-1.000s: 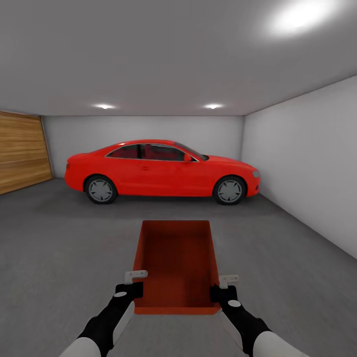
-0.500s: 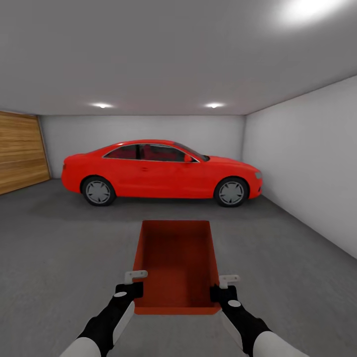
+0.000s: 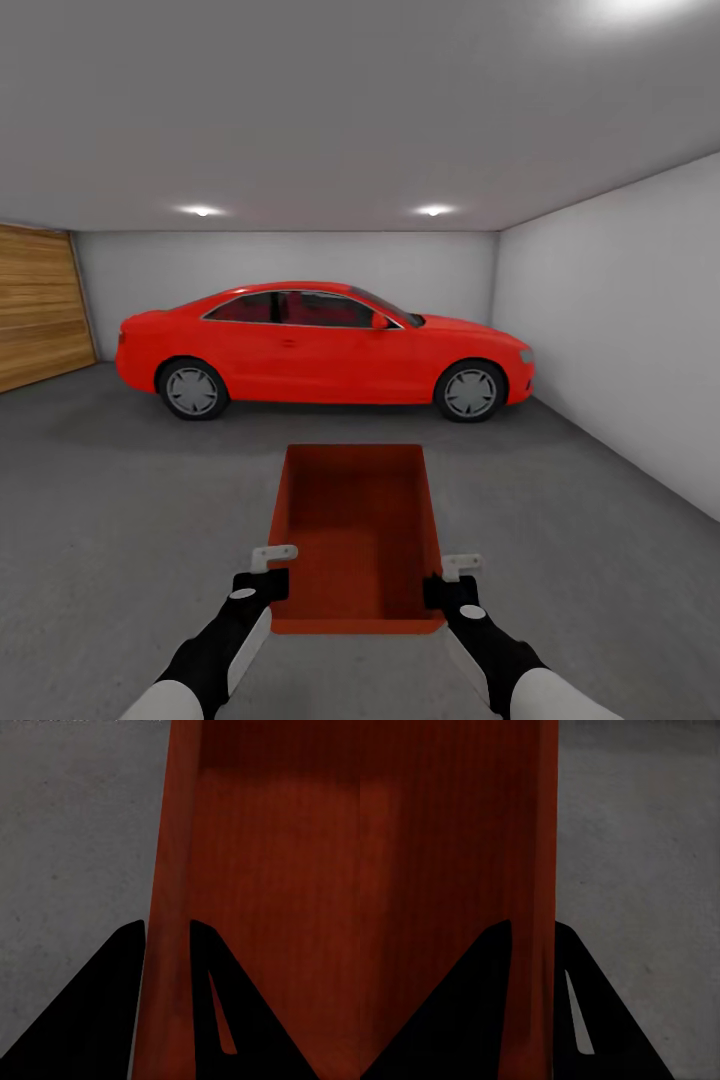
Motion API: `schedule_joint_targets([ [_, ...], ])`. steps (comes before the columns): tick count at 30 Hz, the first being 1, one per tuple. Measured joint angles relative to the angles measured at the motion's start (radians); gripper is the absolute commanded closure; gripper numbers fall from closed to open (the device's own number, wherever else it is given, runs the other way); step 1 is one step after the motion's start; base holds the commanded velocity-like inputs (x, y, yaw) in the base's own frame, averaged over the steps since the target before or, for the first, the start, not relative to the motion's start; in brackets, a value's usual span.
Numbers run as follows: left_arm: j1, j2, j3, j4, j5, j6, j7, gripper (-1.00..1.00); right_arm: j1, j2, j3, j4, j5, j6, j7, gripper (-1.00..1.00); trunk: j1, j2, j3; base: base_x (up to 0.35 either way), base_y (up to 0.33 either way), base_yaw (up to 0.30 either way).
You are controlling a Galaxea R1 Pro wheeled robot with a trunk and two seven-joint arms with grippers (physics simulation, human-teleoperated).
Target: Move the two storage containers from the living room to the garage. In the garage, place one container on the floor and stack the other container on top of it (either order is fine).
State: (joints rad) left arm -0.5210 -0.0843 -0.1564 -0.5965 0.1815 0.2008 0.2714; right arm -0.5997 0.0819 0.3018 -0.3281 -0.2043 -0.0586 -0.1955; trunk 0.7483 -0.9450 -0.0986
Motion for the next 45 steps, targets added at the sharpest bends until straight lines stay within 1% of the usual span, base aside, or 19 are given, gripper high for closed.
schedule_joint_targets([
  [3, 0.0, 0.0, 0.0, 0.0, 0.0, 0.0, 0.0, 1.0, 0.0, 0.0, 0.0, 0.0, 0.0, 0.001, 0.0, 1.0, 0.0, 0.0, 0.0, 0.321, 0.0, -0.053],
  [7, 0.0, 0.001, 0.0, 0.001, 0.002, 0.0, -0.002, 1.0, 0.0, 0.001, 0.001, -0.002, 0.001, 0.003, -0.003, 1.0, 0.0, 0.0, 0.0, 0.321, 0.0, -0.214],
  [33, 0.0, 0.001, 0.002, 0.001, 0.0, 0.0, -0.003, 1.0, 0.0, 0.0, 0.006, -0.003, -0.002, 0.003, -0.006, 1.0, 0.0, 0.0, 0.0, 0.321, 0.001, -0.283],
  [45, 0.0, 0.001, 0.0, 0.0, 0.002, 0.001, -0.002, 1.0, 0.0, 0.0, 0.006, -0.002, -0.003, 0.003, -0.006, 1.0, 0.0, 0.0, 0.0, 0.321, 0.128, -0.285],
])
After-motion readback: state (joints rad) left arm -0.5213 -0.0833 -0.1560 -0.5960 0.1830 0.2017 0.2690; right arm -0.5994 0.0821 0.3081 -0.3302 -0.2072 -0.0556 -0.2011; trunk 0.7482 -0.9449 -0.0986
